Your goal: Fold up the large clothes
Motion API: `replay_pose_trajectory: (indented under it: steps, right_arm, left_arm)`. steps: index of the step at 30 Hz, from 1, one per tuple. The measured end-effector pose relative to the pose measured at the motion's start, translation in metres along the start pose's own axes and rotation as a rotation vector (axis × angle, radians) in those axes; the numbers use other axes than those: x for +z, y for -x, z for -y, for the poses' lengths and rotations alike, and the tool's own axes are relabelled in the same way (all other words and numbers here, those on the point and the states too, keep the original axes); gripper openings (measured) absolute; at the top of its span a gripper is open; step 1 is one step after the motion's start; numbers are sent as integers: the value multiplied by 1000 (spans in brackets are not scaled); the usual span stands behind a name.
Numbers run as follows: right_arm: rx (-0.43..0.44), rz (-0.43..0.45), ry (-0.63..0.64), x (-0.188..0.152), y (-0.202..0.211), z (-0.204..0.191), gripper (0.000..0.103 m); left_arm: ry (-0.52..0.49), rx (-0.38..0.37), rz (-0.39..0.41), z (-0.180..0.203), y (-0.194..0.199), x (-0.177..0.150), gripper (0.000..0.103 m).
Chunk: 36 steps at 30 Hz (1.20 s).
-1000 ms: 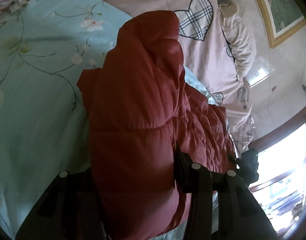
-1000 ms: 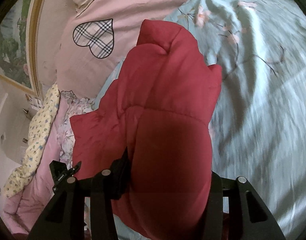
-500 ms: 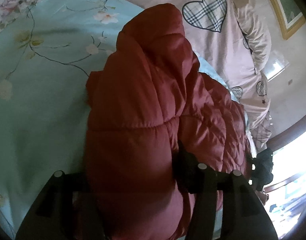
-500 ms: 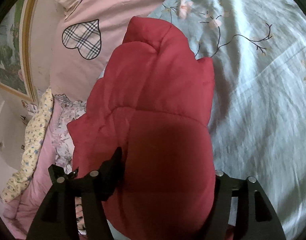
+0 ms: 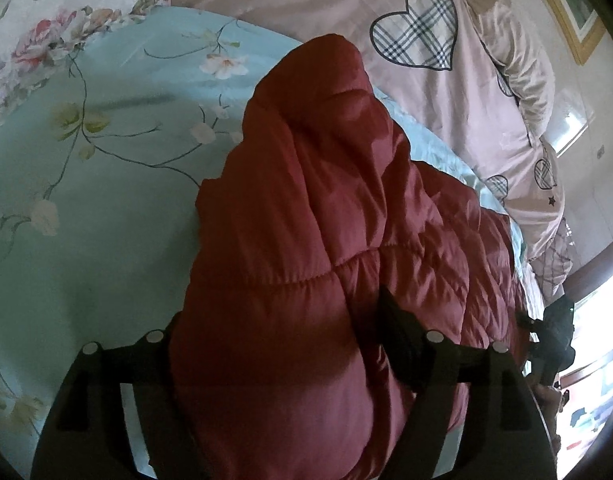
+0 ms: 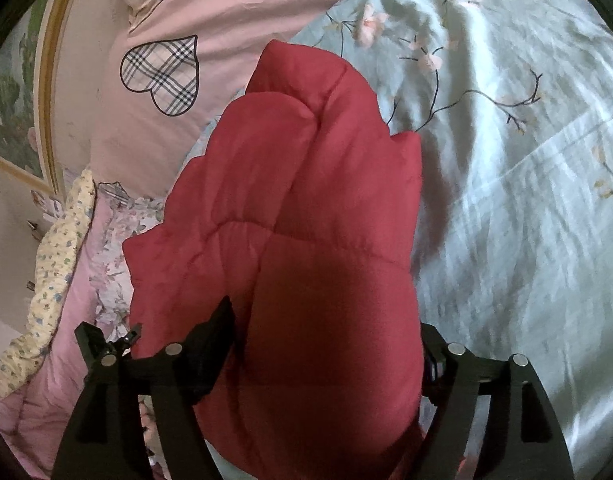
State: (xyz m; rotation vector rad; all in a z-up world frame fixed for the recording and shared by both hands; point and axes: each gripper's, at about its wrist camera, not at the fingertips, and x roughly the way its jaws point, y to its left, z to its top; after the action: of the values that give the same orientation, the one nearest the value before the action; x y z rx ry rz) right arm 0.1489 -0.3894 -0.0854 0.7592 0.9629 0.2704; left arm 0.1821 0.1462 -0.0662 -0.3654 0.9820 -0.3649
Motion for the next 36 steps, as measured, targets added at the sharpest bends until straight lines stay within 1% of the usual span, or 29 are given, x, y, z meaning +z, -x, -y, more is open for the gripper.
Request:
replay_pose_trajectory:
  steps: [2,4,10,12,15,18,22,26,31,33,34,35,36]
  right_arm:
    - [-13,4,4,2,2,0,83]
    - [-21,7,12,3,4,0,84]
    - [-70,26,58,9,11,-6,84]
    - [-87,36,69,12,13,-8,86]
    - [-101,49,78,16,16,-10,87]
    - [-138,67,102,20,18,-14,87]
    - [-218,98,167,30,18,-29,87]
    - [-258,121,226,50,10,-48,90]
    - [-273,119,257,86,-14,-64,91]
    - [-284,126,252,100,-25,-66,91]
    - [-280,126,246,104,-29,-64,91]
    - [-273,119,242,107,-33,-63,86]
    - [-278,114,240,110,-38,-64,79]
  left_arm:
    - [-6,10,2,1,1,1,78]
    - [-7,22,5,1,1,2,80]
    - [-35,58,22,6,4,8,81]
    - [-40,81,38,6,6,11,83]
    - [-41,94,57,6,10,18,83]
    - [-43,129,87,6,14,28,83]
    - [-51,121,117,15,18,42,83]
    - [-91,133,132,32,10,57,83]
    - [-118,146,111,50,-17,85,83]
    - [-132,174,99,55,-30,93,83]
    - [-147,195,89,57,-36,94,79]
    - [-166,218,80,59,-43,95,63]
    - [-183,238,66,61,-50,95,54]
